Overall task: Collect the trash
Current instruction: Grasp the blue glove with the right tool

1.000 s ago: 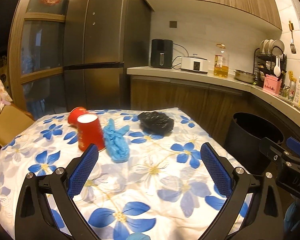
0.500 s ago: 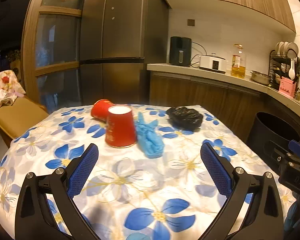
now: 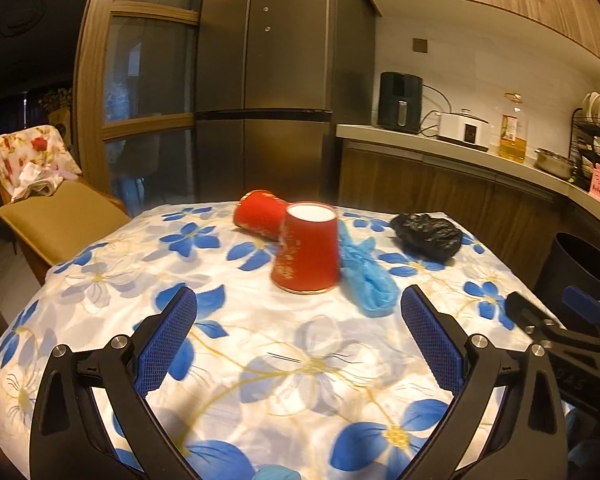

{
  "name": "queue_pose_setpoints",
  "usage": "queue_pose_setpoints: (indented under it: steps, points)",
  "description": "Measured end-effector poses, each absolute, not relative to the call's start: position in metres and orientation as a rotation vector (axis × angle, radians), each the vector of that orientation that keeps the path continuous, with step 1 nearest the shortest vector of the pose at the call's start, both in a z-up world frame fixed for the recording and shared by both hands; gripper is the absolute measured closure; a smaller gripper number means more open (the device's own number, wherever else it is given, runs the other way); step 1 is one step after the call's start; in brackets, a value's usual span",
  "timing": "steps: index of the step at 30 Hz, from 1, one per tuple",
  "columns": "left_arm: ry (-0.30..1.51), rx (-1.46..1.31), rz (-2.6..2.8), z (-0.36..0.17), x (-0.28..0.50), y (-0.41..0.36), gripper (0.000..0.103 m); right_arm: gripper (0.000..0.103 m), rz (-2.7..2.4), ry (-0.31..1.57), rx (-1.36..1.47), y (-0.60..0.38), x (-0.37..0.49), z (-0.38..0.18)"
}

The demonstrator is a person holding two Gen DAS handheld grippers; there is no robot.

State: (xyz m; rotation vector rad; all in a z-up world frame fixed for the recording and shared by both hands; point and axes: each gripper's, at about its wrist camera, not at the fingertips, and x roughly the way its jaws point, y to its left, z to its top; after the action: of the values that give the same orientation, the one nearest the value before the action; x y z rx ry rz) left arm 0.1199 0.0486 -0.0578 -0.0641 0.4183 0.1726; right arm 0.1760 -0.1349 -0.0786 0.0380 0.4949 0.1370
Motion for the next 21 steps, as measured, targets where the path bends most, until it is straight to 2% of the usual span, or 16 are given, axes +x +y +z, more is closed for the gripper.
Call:
queue_pose_setpoints:
  steps: [3,8,15,21]
  points:
    - [0.417,-0.072,0.189,-0.058,0.123,0.058,0.005,0.007,0.162,0.514,0.035,-0.121,0.191,-0.084]
    - [0.416,-0.081,0.213,-0.059,0.129,0.069,0.005,0.026,0.228,0.565,0.034,-0.092,0.224,-0.093]
    - [0.431,-0.1,0.22,-0.06,0.138,0.082,0.005,0.033,0.266,0.617,0.009,-0.06,0.253,-0.111]
    - [0.43,-0.107,0.22,-0.057,0.143,0.087,0.005,0.05,0.277,0.673,-0.004,-0.046,0.27,-0.122]
